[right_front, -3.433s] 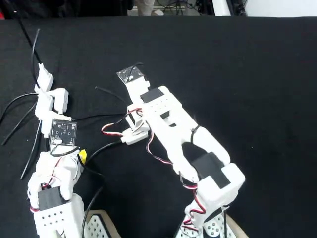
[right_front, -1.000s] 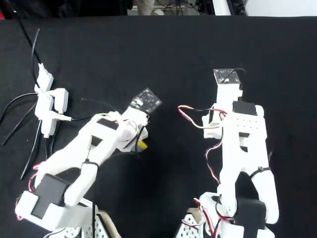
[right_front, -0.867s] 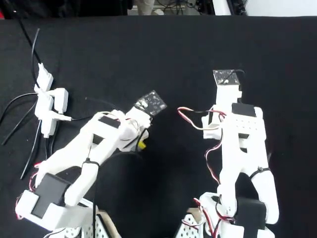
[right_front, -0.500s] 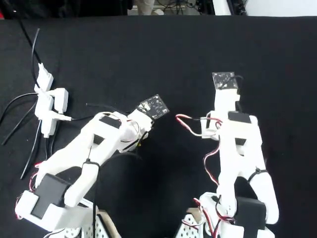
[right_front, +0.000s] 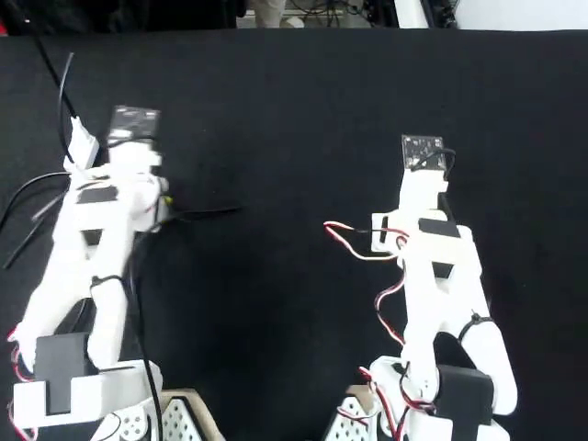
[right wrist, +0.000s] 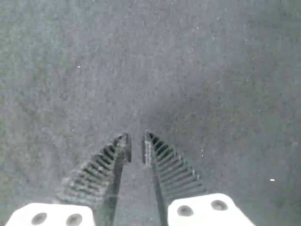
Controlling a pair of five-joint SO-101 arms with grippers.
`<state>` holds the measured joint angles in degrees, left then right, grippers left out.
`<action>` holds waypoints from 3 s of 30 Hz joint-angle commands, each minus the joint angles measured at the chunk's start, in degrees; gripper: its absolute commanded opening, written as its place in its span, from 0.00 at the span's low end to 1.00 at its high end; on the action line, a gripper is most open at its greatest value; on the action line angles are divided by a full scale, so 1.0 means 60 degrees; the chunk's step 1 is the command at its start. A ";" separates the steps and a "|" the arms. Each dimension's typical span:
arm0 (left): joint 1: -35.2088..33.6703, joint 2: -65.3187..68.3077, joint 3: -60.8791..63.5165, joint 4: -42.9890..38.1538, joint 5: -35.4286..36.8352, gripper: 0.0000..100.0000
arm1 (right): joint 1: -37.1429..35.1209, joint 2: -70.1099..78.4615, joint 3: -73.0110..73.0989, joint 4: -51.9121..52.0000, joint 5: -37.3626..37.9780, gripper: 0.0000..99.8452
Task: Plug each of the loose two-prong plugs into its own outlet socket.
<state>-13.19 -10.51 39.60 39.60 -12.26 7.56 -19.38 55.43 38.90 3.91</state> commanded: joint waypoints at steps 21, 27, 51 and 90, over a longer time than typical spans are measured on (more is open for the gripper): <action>-0.1165 -0.6154 0.4359 -0.0938 0.1158 0.35 | -0.0806 -0.0374 0.0286 -0.0161 0.0015 0.05; -0.1165 -1.0330 0.8286 -0.3077 0.1158 0.35 | -0.0791 -0.0418 0.0286 -0.0190 0.0029 0.05; -0.0242 -1.5531 0.9634 0.3018 -0.0044 0.35 | -0.0894 -1.3399 0.6938 0.0982 0.0000 0.05; -0.0300 -1.5531 0.9634 0.5172 0.0000 0.35 | -0.0835 -1.4498 0.6864 0.5832 0.0000 0.05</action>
<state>-15.38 -103.43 96.75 69.67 -12.18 3.16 -103.08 97.01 73.45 4.09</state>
